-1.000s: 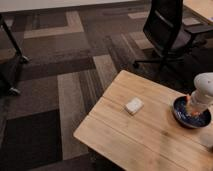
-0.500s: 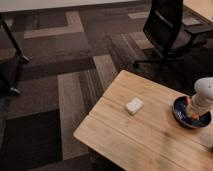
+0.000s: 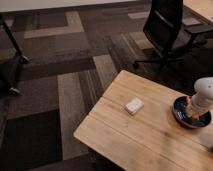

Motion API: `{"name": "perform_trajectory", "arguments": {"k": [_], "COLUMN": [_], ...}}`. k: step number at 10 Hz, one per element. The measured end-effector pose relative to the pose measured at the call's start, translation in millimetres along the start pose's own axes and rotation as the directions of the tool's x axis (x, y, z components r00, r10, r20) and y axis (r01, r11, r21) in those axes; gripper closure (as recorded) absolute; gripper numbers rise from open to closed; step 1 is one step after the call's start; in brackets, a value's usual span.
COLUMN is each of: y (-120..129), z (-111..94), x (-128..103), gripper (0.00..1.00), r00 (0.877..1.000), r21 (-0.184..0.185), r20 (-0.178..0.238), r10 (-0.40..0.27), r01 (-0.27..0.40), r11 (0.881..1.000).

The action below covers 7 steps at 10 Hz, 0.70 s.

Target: Place the pepper in the ceramic bowl

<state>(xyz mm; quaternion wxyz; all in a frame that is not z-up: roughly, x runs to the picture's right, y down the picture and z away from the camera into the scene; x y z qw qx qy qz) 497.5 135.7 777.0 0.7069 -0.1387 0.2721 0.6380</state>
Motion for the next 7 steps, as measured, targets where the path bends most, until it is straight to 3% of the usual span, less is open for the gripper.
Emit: {"name": "perform_trajectory", "arguments": {"k": [1,3,5,6,7], "y": [0.0,0.0,0.0,-0.1,-0.5], "z": [0.0,0.0,0.0,-0.1,-1.0], "x": [0.0,0.0,0.0,0.0,-0.2], "gripper": [0.81,0.6,0.28,0.2,0.2], "r00": [1.0,1.0,1.0,1.0,1.0], "r21": [0.0,0.0,0.0,0.0,0.001], "r20": [0.0,0.0,0.0,0.0,0.001], "r10": [0.0,0.0,0.0,0.0,0.001], "r01": [0.0,0.0,0.0,0.0,-0.001], "r11": [1.0,1.0,1.0,1.0,1.0]}}
